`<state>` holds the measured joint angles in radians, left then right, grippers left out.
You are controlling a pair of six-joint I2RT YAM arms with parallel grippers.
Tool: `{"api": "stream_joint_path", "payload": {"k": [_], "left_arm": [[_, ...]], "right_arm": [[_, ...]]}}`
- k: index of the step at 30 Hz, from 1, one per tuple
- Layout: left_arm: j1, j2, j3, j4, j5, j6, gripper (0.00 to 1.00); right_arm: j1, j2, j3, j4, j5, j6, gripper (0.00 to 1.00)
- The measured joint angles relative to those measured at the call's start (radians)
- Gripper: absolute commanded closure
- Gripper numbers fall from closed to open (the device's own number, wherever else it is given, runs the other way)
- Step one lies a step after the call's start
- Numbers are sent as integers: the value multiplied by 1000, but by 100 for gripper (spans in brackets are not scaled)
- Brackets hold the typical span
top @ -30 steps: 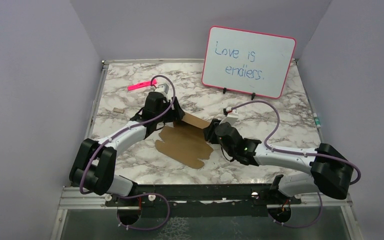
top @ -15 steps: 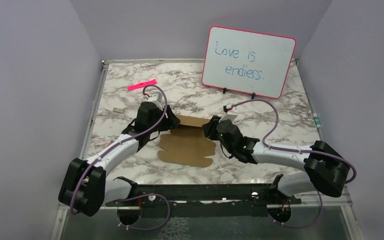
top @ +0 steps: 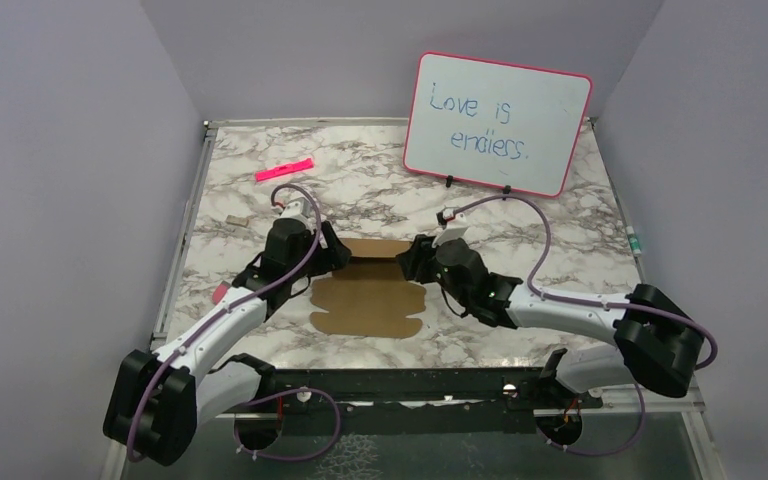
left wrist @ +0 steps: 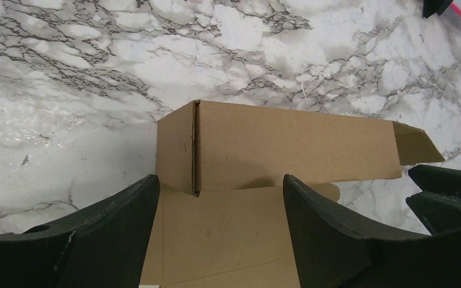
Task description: Fold the paper box
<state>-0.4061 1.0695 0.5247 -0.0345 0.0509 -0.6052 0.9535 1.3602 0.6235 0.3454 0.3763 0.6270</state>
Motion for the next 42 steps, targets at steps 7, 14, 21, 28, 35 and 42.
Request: {"api": "stream_joint_path", "payload": {"k": [7,14,21,28,35,42], "left_arm": [[-2,-98,23,-79,-44,0,16],[-96,-117,77,-129,-65,8,16],[-306,-118,119,-169,-122,45,16],[-460,-104,124,-190,-185,80,16],[-579,-2,147,-187,-250,102,16],[-622,109,156,-140,-278,122,17]], "right_arm": [[0,-144,-5,-84,11,-127,42],[-5,-227,-40,-166,86,-240,42],[-69,-277,-103,-216,122,-290,43],[-211,-314,-179,-174,46,-324,48],[-229,-225,-185,-105,-69,-368,53],[-229,-228,-185,-79,-122,-398,49]]}}
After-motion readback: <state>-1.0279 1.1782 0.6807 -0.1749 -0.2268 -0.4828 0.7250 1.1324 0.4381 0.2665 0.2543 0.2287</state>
